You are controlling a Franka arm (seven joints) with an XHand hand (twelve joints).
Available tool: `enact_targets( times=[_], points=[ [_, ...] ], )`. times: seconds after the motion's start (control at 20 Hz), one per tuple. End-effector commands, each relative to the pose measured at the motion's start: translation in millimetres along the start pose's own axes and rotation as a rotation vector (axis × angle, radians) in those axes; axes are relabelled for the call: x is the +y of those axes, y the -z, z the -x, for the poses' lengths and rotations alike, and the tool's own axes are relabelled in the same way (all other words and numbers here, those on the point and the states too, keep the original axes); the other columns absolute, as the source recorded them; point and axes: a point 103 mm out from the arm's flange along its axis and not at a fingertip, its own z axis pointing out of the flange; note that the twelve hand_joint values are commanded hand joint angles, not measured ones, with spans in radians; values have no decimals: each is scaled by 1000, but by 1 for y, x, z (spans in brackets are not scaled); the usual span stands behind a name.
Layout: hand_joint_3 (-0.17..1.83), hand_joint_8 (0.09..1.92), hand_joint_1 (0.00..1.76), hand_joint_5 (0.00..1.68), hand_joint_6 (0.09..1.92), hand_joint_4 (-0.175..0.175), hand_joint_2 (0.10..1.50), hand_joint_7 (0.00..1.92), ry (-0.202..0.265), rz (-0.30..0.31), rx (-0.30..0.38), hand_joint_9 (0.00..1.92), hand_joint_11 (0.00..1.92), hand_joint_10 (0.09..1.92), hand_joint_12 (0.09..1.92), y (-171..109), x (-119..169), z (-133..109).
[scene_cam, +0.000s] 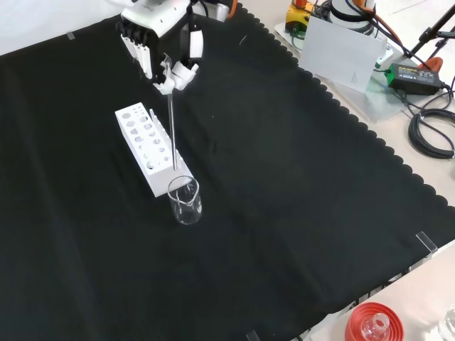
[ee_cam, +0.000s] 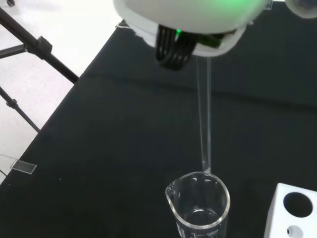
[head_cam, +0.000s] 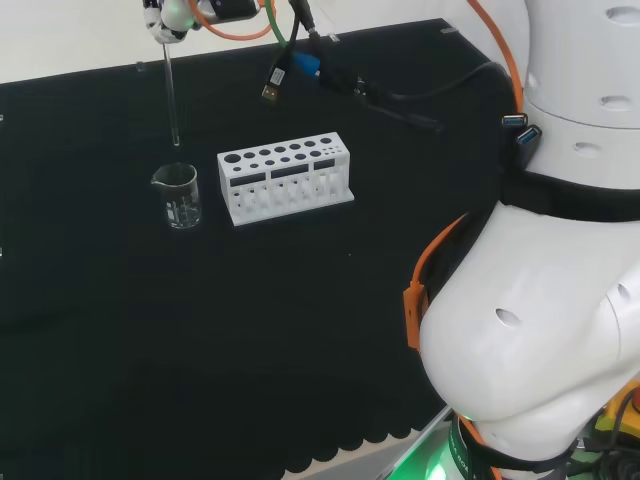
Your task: Stir in the beaker to the left of the white test tube rack with the glass rod.
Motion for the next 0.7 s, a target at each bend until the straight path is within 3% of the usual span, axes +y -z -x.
enact_targets(
  times=[0.05,0.7],
  points=[
    [711,592,1333,1215,579,-175,611,1447,11,-14,4,1799,1604,229,561,-7,5,-5],
    [710,590,1333,1216,577,-175,611,1447,27,-56,18,1802,1604,224,562,-33,20,-4]
  ],
)
